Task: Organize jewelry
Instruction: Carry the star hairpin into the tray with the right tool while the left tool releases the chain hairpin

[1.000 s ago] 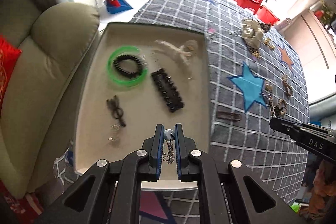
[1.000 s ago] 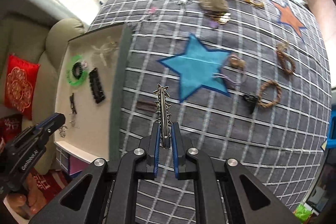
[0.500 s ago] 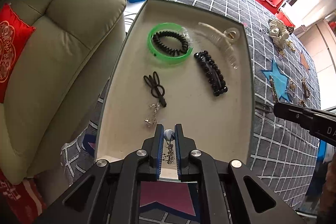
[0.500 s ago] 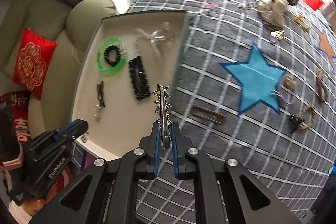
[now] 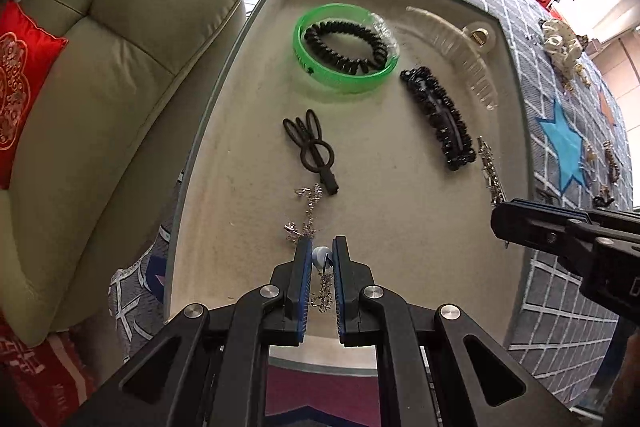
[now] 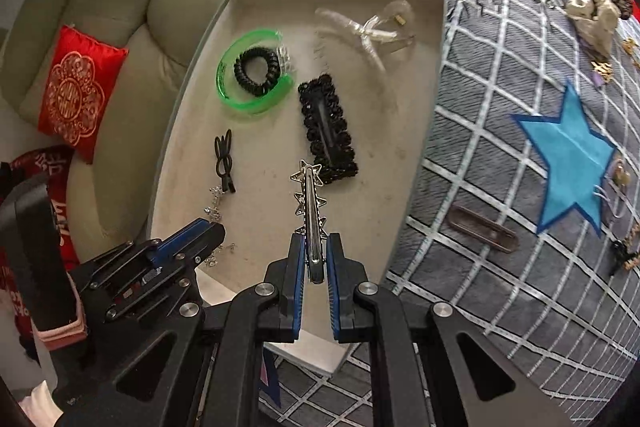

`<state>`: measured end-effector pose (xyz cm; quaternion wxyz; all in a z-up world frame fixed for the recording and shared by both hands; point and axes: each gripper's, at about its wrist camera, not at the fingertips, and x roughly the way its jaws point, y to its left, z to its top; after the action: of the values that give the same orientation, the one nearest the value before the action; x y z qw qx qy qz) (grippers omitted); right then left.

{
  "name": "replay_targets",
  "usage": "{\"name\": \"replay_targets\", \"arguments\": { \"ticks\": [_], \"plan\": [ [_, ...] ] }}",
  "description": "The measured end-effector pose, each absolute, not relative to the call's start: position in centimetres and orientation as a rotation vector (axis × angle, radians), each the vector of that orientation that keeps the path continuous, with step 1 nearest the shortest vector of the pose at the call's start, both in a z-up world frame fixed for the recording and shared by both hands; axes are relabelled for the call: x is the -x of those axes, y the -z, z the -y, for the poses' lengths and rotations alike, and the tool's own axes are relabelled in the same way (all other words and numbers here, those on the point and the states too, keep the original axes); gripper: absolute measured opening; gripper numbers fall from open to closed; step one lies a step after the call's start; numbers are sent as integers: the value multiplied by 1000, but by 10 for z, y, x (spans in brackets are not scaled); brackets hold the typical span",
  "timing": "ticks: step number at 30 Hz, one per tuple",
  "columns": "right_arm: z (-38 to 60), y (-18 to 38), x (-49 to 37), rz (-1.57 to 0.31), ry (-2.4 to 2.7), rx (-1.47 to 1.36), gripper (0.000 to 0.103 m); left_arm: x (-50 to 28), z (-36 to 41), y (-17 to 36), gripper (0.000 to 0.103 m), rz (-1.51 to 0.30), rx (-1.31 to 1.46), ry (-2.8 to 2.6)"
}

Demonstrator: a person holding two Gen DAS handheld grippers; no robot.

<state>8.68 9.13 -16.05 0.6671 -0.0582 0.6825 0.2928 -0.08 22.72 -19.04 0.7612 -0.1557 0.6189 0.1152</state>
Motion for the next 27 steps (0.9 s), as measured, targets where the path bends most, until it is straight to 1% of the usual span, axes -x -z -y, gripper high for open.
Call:
{"name": "replay_targets", "arguments": {
  "ticks": [12, 20, 22, 24, 25, 27],
  "plan": [
    [-117, 195, -91, -1592, -662, 159, 12, -3, -224, 198, 13, -1365, 296, -248],
    [-118, 198, -94, -1596, -683, 134, 12, -6, -218, 197, 13, -1381, 268, -252],
    [-116, 197, -96, -1603, -693, 119, 17, -7, -217, 196, 13, -1381, 268, -253],
    [-115, 193, -96, -1595, -702, 105, 35, -7, -216, 194, 13, -1375, 263, -255],
    [-114, 190, -97, -1586, -711, 94, 37, -7, -215, 193, 13, -1372, 258, -258],
    [-113, 183, -98, -1573, -728, 72, 39, -7, -213, 190, 13, -1369, 243, -266]
  ]
}}
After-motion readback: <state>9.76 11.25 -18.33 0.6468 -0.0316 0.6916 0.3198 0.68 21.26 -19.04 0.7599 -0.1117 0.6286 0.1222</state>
